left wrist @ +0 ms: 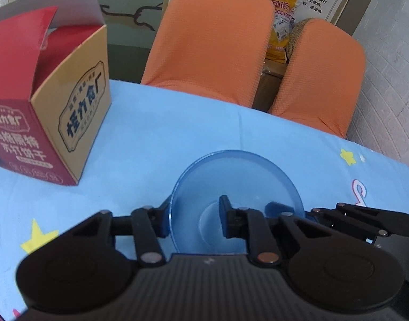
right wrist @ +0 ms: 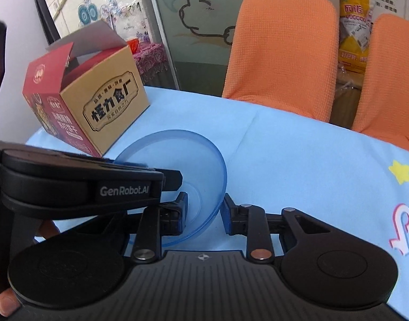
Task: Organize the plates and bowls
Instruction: 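Close the left gripper on the blue bowl rim and lift it, then lower the blue bowl into the white bowl and open the left gripper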
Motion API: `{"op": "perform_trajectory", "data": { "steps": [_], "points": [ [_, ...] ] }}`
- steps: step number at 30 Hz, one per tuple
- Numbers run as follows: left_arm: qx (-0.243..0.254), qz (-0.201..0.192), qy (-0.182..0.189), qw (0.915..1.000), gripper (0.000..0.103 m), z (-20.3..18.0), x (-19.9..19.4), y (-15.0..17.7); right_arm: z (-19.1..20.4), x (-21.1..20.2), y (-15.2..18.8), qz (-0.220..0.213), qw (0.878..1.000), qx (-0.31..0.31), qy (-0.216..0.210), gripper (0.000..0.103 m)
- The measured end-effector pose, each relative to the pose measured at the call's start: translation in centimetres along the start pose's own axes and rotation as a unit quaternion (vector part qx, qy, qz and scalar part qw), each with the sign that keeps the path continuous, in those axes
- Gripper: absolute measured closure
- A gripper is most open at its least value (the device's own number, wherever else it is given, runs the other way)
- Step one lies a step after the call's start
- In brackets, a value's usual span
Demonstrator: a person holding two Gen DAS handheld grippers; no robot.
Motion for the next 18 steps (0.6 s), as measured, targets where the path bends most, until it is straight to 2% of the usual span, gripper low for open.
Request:
{"op": "perform_trajectory", "data": {
  "steps": [10,18],
  "points": [
    [0.006,-0.012,0.033,0.9993,0.086,-2.7,-6.4,3.2,2.1,-5.4,1.8,-0.013,0.999,-0.010,0.028,0.049],
    [0.034,-0.030,0.079,0.9959,0.085,-7.3,-13.4,9.5,4.2,-13.8,6.4,-0.039,0.997,-0.010,0.063,0.044]
  ]
}}
Point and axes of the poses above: each gripper's, at about its wrist camera, not at the fingertips, and x roughly the way its jaws point, z to its left, y to its underside, the point moved 2 cm from there along x, roughly the way its jaws point, and after that the axes turned 9 degrees about -y, right-handed, at the moved point
